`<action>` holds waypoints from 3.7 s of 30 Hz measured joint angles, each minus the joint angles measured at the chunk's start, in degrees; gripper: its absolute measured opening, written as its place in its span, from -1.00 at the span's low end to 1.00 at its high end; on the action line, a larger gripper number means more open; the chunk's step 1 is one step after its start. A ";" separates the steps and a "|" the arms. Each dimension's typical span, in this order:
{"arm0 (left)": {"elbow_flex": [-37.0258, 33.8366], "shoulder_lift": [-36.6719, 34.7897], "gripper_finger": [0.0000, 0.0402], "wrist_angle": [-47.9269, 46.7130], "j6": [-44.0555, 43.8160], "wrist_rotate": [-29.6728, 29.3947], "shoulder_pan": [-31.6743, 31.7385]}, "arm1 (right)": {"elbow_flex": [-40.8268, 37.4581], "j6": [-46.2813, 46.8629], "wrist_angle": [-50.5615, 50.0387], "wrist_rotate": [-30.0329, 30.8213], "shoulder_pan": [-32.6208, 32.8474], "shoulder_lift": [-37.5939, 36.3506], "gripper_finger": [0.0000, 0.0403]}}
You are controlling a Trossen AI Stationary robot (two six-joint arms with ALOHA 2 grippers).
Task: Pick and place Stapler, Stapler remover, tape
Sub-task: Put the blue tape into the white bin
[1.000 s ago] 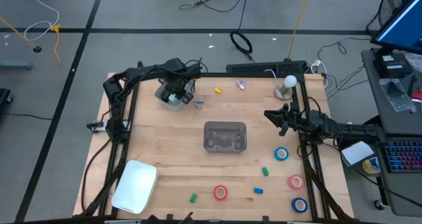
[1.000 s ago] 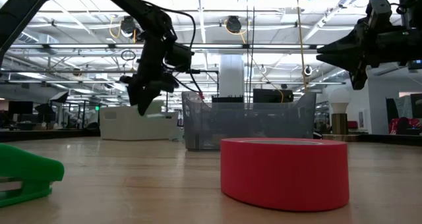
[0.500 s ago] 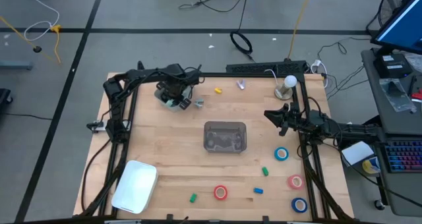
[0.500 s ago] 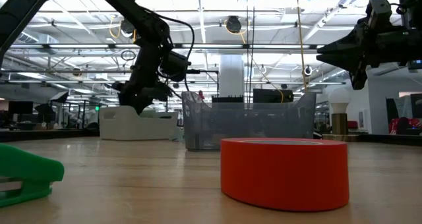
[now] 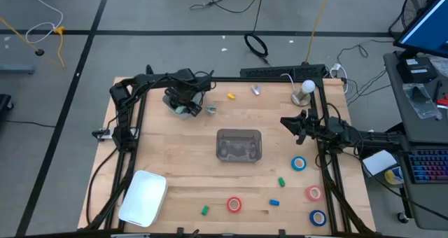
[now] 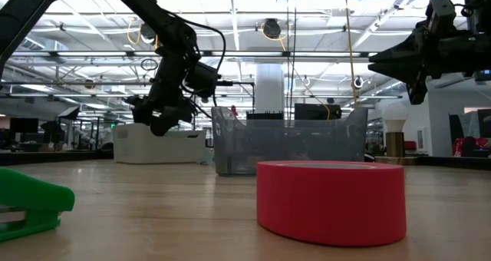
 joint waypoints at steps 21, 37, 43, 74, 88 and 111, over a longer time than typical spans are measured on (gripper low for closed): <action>22.71 0.00 0.26 -4.37 3.43 -0.74 -6.60 | 0.02 3.67 1.79 -0.02 0.01 -0.02 -0.65; 25.29 0.00 0.26 -3.96 -7.09 -0.78 -22.65 | 0.02 4.82 1.77 -0.02 0.00 -0.02 -0.65; 25.29 0.00 0.26 -3.89 -12.10 -0.80 -28.74 | 0.01 4.75 1.75 -0.80 0.02 -0.02 -0.65; 12.29 -15.40 0.26 27.86 -17.97 -14.99 -44.19 | 9.67 -3.68 0.45 -24.27 0.14 3.93 -0.65; -21.39 -37.59 0.26 52.69 -17.99 -16.05 -45.39 | 28.76 -7.61 -34.07 -27.13 2.60 23.19 -0.65; -30.15 -46.51 0.26 55.88 -12.50 -11.53 -40.62 | 34.06 14.98 -72.45 -26.05 7.64 41.81 -0.63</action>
